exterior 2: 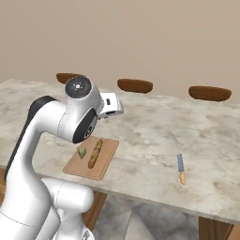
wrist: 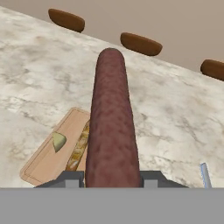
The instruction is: Retrieve the sausage and cheese from the fridge and place them on the cutting board on the counter.
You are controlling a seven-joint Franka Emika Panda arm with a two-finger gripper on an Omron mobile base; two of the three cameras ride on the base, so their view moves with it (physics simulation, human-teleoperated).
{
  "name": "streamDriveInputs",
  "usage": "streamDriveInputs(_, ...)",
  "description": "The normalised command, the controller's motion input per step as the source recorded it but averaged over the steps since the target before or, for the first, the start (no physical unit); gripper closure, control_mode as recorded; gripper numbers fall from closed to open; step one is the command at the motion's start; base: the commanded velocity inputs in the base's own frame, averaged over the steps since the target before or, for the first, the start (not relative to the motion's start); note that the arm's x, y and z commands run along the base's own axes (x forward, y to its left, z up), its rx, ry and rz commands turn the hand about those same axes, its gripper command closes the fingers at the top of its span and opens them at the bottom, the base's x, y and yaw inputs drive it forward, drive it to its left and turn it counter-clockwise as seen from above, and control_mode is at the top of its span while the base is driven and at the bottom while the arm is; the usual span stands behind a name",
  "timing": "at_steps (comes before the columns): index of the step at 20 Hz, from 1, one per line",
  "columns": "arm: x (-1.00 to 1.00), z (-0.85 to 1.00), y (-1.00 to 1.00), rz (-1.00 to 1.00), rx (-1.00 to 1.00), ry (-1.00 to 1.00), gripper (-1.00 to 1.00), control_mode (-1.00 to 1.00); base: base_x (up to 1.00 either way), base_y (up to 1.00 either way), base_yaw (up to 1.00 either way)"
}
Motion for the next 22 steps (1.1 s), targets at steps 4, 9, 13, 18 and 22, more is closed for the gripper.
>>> streamDriveInputs(4, 0.0, 0.0, 0.0, 0.0, 0.0, 0.0, 1.0, -1.0, 0.0, 0.0, 0.0)
streamDriveInputs(9, -0.09, -0.01, 0.0, 0.0, 0.0, -0.01, 1.0, -1.0, 0.0, 0.0, 0.0)
streamDriveInputs(13, -0.13, -0.15, 0.0, 0.0, 0.01, 0.0, 1.0, -1.0, 0.0, 0.0, 0.0)
streamDriveInputs(18, 0.12, -0.35, 0.48, -0.09, 0.01, 0.21, 1.0, -1.0, 0.0, 0.0, 0.0)
streamDriveInputs(22, -0.28, -0.23, 0.14, -0.06, 0.2, 0.16, 1.0, -1.0, 0.0, 0.0, 0.0)
